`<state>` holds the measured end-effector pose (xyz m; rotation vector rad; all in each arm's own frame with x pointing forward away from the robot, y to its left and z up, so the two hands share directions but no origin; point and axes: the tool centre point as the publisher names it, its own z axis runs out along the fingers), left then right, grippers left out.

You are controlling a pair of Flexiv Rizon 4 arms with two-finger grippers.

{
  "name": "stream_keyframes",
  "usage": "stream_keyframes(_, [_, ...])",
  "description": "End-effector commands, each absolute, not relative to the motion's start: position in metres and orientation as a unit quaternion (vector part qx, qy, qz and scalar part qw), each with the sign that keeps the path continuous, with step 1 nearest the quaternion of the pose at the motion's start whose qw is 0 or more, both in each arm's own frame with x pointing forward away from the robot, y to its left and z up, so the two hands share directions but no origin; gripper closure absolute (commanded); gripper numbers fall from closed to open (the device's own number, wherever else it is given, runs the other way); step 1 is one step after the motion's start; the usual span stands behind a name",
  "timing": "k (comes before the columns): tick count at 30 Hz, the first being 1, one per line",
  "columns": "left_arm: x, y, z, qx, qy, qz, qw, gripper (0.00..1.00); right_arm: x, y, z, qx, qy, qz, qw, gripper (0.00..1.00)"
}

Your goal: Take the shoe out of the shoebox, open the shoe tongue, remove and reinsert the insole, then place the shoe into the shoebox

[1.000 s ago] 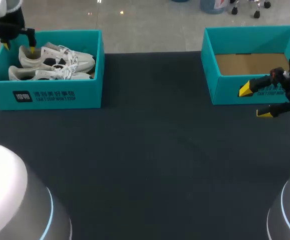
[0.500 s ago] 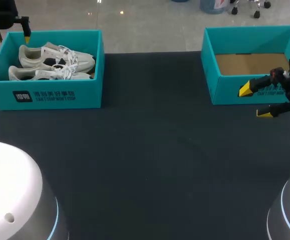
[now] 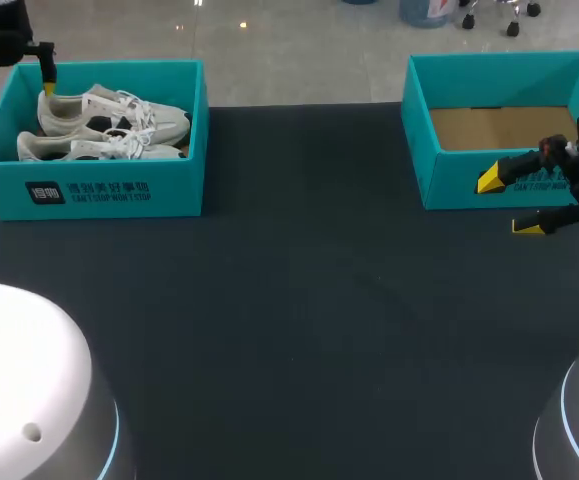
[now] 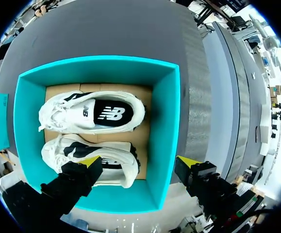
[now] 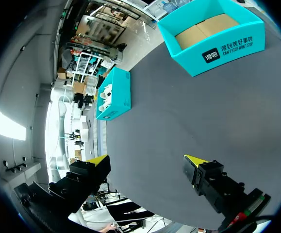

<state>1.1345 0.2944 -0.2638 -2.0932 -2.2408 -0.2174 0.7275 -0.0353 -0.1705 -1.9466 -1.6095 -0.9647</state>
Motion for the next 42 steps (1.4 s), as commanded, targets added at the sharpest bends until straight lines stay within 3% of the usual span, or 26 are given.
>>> stream_keyframes(1, [1.109,0.298,-0.263,-0.687,-0.722,-0.079,0.022,0.00,0.727,-0.035,-0.171,-0.704,-0.581,-0.347,0.216,0.00])
stream_keyframes(8, [1.080,0.298,-0.272,-0.711,-0.700,-0.071,0.002,0.00,0.727,-0.035,-0.171,-0.704,-0.581,-0.347,0.216,0.00])
stream_keyframes(9, [1.075,0.297,-0.275,-0.713,-0.698,-0.067,0.002,0.10,0.727,-0.035,-0.171,-0.704,-0.581,-0.347,0.216,0.00])
stream_keyframes(13, [1.066,0.295,-0.283,-0.723,-0.688,-0.063,0.007,0.12,0.727,-0.035,-0.171,-0.704,-0.581,-0.347,0.216,0.00])
stream_keyframes(15, [1.061,0.292,-0.287,-0.729,-0.681,-0.064,0.007,0.33,0.727,-0.035,-0.171,-0.704,-0.581,-0.347,0.216,0.00])
stream_keyframes(16, [1.059,0.290,-0.289,-0.731,-0.679,-0.063,0.009,0.51,0.727,-0.035,-0.171,-0.704,-0.581,-0.347,0.216,0.00])
stream_keyframes(17, [1.058,0.289,-0.290,-0.732,-0.678,-0.064,0.009,0.54,0.727,-0.035,-0.171,-0.704,-0.581,-0.347,0.216,0.00])
stream_keyframes(21, [1.059,0.288,-0.297,-0.741,-0.669,-0.055,0.005,0.50,0.727,-0.035,-0.171,-0.704,-0.581,-0.347,0.216,0.00])
stream_keyframes(42, [1.070,0.299,-0.325,-0.754,-0.656,-0.032,-0.007,0.54,0.727,-0.035,-0.171,-0.704,-0.581,-0.347,0.216,0.00])
